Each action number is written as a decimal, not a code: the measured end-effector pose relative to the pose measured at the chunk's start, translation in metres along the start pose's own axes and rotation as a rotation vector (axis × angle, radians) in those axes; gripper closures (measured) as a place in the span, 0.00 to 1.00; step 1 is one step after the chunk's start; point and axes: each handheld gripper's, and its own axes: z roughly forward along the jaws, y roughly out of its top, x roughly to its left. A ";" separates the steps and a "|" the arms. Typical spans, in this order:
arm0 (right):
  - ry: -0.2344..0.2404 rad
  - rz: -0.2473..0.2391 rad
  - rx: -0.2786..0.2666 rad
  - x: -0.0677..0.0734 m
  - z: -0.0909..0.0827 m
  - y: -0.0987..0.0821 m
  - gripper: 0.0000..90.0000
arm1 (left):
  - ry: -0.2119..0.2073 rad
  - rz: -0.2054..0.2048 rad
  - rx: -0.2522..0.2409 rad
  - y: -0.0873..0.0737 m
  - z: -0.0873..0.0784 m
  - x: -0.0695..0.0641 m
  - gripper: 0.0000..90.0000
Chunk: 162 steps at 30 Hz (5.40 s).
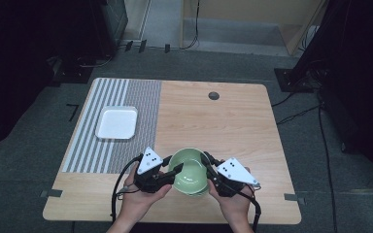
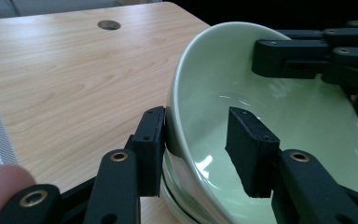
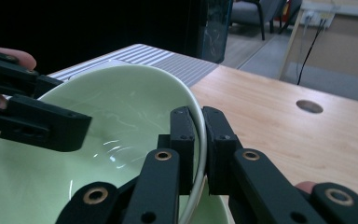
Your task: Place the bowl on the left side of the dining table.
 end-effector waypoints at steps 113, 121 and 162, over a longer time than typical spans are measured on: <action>-0.377 0.325 0.347 -0.156 -0.020 -0.106 0.19 | 0.201 -0.197 -0.176 -0.012 -0.058 0.125 0.94; -0.399 0.339 0.396 -0.160 -0.018 -0.114 0.19 | 0.220 -0.226 -0.191 -0.013 -0.065 0.136 0.93; -0.411 0.280 0.439 -0.158 -0.016 -0.114 0.14 | 0.329 -0.314 -0.237 -0.005 -0.081 0.186 0.93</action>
